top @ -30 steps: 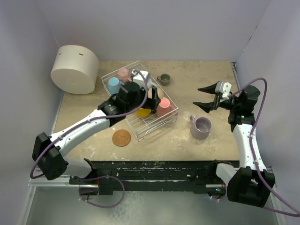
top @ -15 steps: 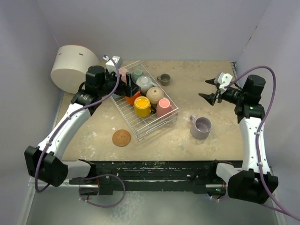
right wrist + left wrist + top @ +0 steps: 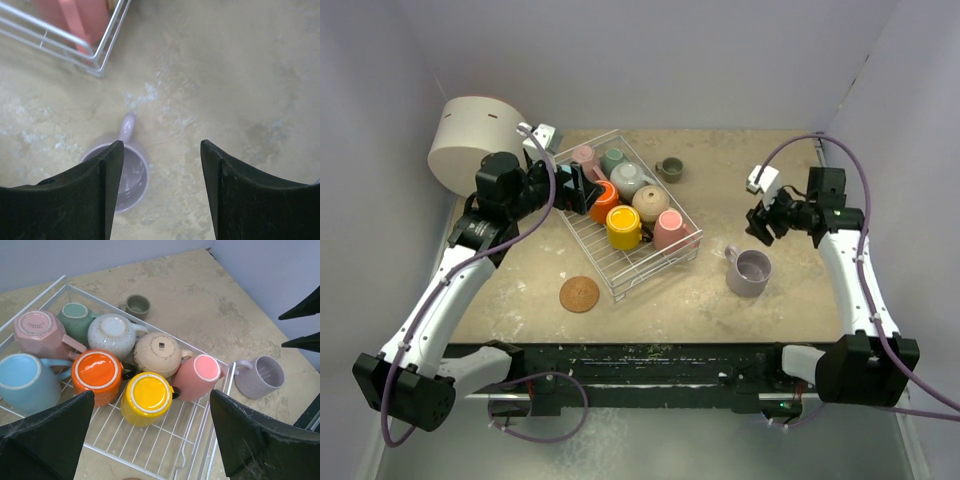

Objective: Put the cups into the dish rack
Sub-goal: Pick up the cup at the center of the board.

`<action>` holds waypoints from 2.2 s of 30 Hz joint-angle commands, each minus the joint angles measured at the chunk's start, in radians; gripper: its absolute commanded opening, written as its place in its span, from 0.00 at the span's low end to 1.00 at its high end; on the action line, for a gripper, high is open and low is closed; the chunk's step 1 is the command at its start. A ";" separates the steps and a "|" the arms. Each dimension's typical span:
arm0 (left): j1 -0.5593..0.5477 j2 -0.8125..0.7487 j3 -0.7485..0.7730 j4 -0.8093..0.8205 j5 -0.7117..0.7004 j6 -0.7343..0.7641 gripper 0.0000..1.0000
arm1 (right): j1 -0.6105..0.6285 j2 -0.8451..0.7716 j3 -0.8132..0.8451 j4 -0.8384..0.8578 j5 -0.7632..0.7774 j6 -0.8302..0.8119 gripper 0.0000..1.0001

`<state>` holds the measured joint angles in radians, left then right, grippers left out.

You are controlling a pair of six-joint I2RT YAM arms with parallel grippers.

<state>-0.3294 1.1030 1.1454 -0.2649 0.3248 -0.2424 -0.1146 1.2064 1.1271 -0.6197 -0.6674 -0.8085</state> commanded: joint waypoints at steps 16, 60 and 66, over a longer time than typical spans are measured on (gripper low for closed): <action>0.127 0.000 -0.076 0.151 0.173 -0.116 1.00 | 0.075 -0.046 -0.268 0.052 0.295 0.010 0.67; 0.170 0.069 -0.088 0.182 0.235 -0.120 1.00 | 0.075 0.122 -0.245 0.065 0.336 0.118 0.00; 0.170 0.072 -0.089 0.183 0.238 -0.118 1.00 | 0.073 0.091 -0.243 0.059 0.313 0.112 0.00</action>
<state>-0.1696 1.1816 1.0492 -0.1352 0.5423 -0.3748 -0.0448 1.3540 0.8326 -0.5400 -0.2852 -0.7048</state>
